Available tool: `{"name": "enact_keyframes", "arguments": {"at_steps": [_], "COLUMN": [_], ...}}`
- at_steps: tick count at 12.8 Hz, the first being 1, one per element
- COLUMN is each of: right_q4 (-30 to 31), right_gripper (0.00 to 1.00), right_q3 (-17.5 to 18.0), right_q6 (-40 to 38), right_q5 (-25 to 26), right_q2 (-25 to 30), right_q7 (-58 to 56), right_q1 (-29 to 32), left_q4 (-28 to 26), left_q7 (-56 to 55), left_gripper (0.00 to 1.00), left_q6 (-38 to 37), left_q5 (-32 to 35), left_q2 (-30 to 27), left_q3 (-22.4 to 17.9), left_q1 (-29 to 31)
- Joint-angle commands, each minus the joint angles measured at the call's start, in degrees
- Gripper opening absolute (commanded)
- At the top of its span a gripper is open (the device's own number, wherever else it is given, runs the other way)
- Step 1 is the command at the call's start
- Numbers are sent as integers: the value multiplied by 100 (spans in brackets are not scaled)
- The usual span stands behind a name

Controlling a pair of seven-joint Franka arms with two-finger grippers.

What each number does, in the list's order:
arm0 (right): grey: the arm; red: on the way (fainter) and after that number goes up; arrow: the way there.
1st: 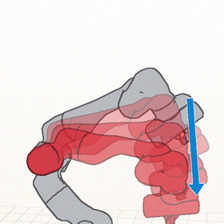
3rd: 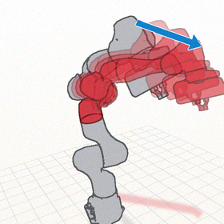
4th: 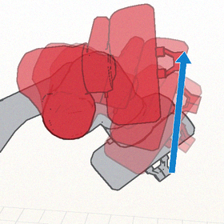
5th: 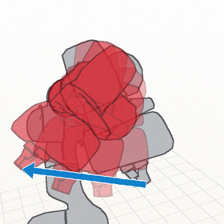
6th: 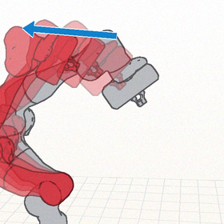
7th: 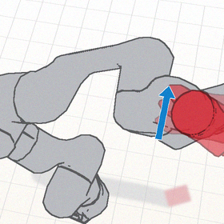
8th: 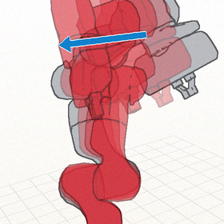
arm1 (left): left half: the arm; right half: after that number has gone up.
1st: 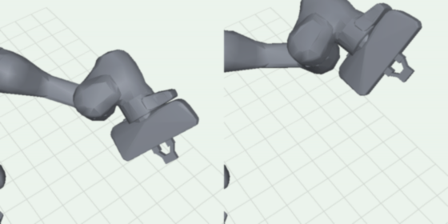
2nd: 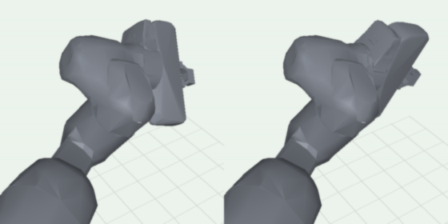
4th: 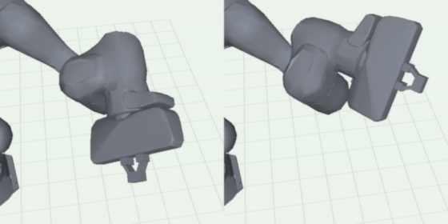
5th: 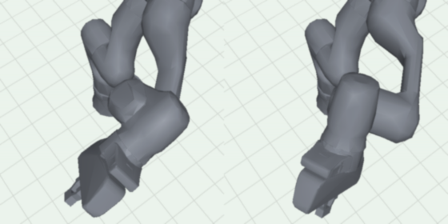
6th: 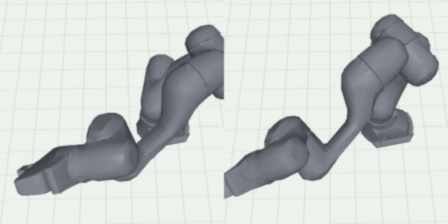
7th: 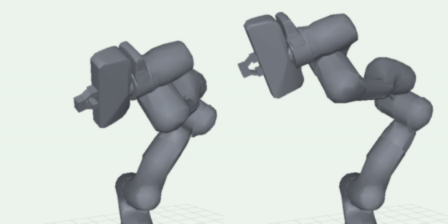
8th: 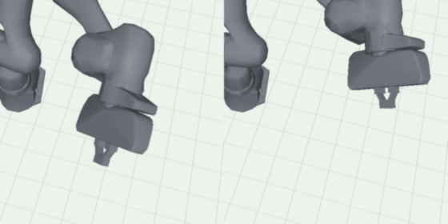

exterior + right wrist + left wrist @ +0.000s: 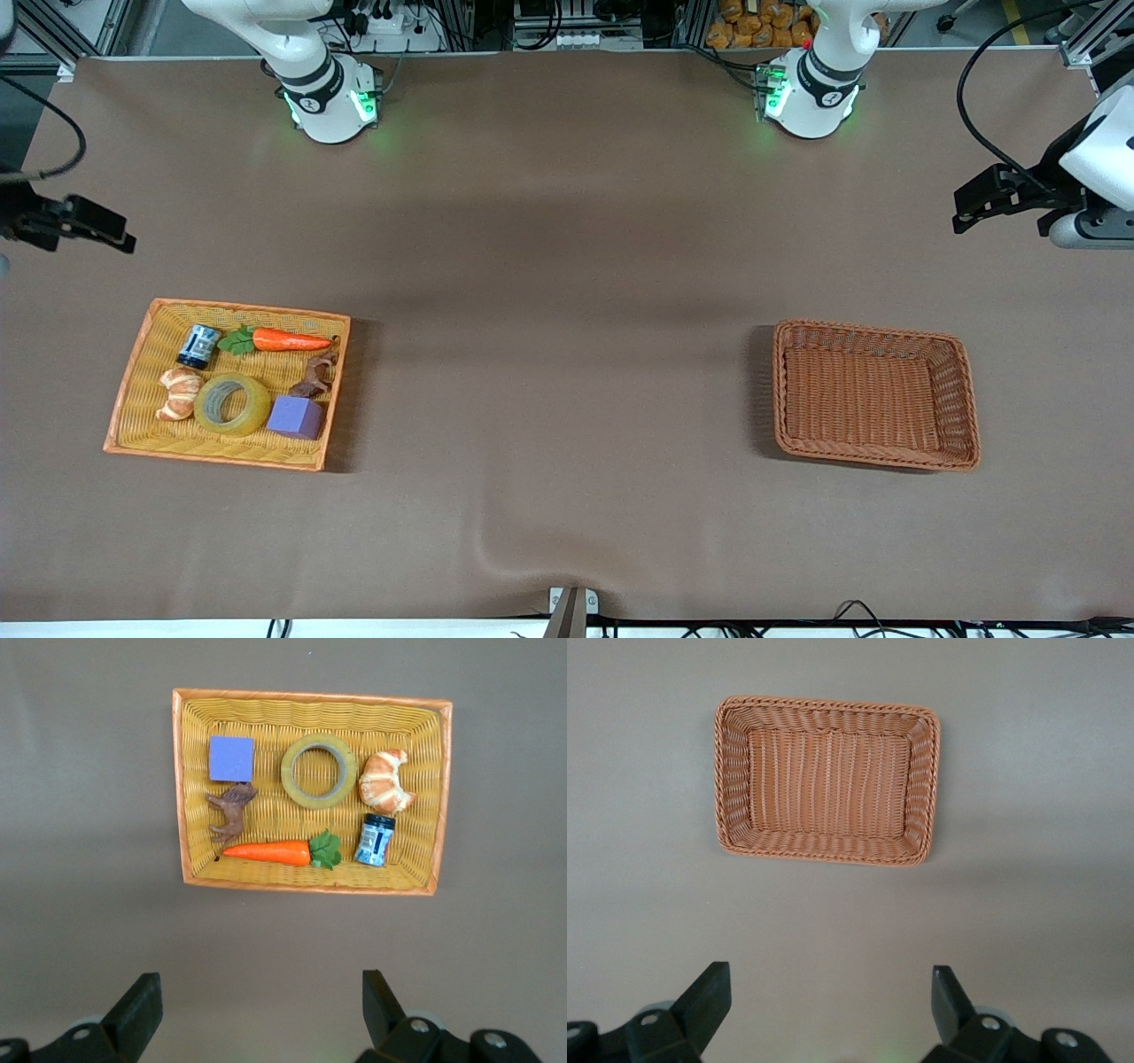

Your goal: Transfer tape with both arms

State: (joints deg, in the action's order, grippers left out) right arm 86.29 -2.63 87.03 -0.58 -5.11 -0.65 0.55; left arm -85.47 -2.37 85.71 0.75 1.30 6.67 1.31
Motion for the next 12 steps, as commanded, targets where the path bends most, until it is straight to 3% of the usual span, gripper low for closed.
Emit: {"name": "enact_keyframes", "arguments": {"at_steps": [1,4,12], "right_q4": [-77,-77,-113], "right_gripper": [100,100,100], "right_q3": [17,17,8], "right_q6": [540,1165,2447], "right_q5": [14,14,374], "right_q2": [-673,-1404,-2661], "right_q7": [-84,-268,-838], "right_q1": [33,51,226], "left_q4": [83,92,145], "left_q7": [123,114,597], "left_gripper": [100,100,100], "left_q6": [-98,-89,-291], "left_q5": [-145,-84,-154], "left_q2": [-42,-16,-148], "left_q3": [62,62,97], "left_q1": [36,36,186]}}
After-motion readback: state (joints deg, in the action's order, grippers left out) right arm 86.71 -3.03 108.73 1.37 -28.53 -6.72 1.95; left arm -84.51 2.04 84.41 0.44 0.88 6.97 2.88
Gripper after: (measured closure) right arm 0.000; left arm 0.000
